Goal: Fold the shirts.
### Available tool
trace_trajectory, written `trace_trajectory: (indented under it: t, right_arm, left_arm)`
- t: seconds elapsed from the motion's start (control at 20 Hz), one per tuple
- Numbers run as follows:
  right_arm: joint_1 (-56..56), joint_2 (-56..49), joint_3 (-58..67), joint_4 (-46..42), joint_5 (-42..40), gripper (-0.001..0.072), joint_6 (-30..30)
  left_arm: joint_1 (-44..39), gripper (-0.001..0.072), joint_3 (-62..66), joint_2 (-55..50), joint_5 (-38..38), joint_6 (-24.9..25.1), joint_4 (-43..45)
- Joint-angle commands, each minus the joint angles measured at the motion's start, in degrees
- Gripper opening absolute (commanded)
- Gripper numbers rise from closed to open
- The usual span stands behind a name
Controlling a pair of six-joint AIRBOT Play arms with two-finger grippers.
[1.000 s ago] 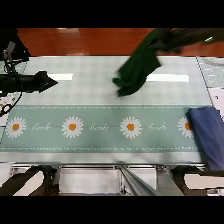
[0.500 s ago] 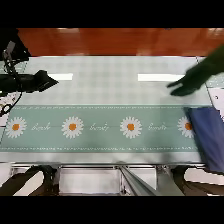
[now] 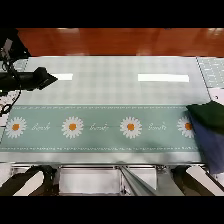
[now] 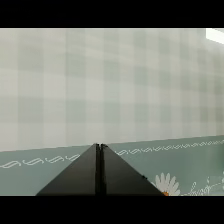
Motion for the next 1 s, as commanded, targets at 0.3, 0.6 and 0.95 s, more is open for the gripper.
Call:
trace_trajectory:
  t: [0.3, 0.6, 0.95]
  right_arm:
    - [-4.5, 6.3, -14.6, -4.3, -1.1, 0.0112, 5.0]
    - [48.7, 0.9, -5.8, 19.6, -40.1, 0.0022, 1.9]
    - [77.5, -23.5, -3.0, -14.3, -29.8, 0.0022, 8.8]
  left_arm:
    - [0.0, 0.0021, 1.9, -0.2, 7.8, 0.5, -0.3]
    - [-8.5, 0.0021, 25.0, -7.4, 1.6, 0.3, 2.1]
    - [-19.6, 0.0022, 17.3, -13.3, -1.2, -12.4, 31.1]
